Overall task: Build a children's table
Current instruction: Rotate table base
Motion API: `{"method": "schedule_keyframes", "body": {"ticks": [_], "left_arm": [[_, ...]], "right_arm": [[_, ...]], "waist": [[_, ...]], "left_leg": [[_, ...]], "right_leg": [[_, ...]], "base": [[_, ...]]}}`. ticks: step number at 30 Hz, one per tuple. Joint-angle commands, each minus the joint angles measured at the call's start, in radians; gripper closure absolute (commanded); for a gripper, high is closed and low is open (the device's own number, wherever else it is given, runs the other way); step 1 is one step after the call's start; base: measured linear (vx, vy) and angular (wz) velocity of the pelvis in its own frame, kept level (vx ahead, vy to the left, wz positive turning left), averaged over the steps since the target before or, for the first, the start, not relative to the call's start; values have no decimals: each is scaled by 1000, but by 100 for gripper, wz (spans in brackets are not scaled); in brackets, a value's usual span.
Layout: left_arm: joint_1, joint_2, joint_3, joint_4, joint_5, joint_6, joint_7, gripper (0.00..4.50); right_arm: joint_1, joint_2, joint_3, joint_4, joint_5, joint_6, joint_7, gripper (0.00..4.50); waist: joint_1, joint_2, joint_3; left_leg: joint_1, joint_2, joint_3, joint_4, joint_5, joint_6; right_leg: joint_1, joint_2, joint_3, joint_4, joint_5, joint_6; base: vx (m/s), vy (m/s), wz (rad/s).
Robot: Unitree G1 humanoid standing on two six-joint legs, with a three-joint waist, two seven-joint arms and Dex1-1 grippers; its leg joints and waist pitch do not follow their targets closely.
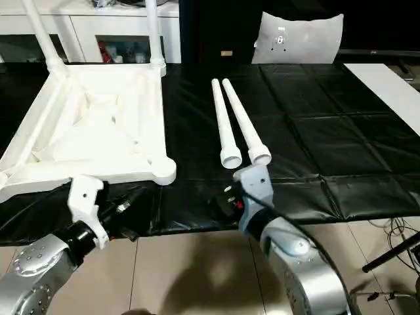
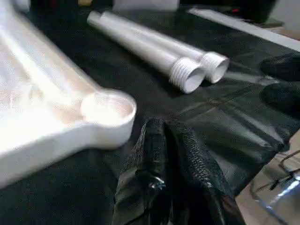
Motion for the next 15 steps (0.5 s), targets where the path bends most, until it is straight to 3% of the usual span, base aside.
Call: {"method": "schedule_keyframes", "body": {"ticks": [1,4,10,15], "left_arm": [[-7,38,-34,2,57,-72,-39,407],[-3,75,-56,14,74,-86,-69,373],[15,107,-67,11,23,-78,-150,316],[13,141,-74,32,7,-109,-203,272]], "right_arm": [[4,-7,-2,15,3,-11,7,0],[-1,-14,-4,23,5,-18,15,0],[-4,-16,0,27,5,-23,22,0],[-5,-19,4,30,4,-27,34,0]], "waist": [[4,6,-32],[2,8,-35],[3,8,-40],[3,7,-36]], "left_leg": [[4,111,-50,-85,-198,29],[5,115,-51,-85,-189,25],[1,116,-48,-82,-145,28],[3,114,-46,-84,-165,29]], "right_leg": [[30,-162,99,-95,-330,-21],[29,-162,100,-86,-288,-26],[33,-166,101,-73,-206,-63],[31,-166,101,-78,-252,-58]], "base": [[0,0,0],[0,0,0],[0,0,0],[0,0,0]]}}
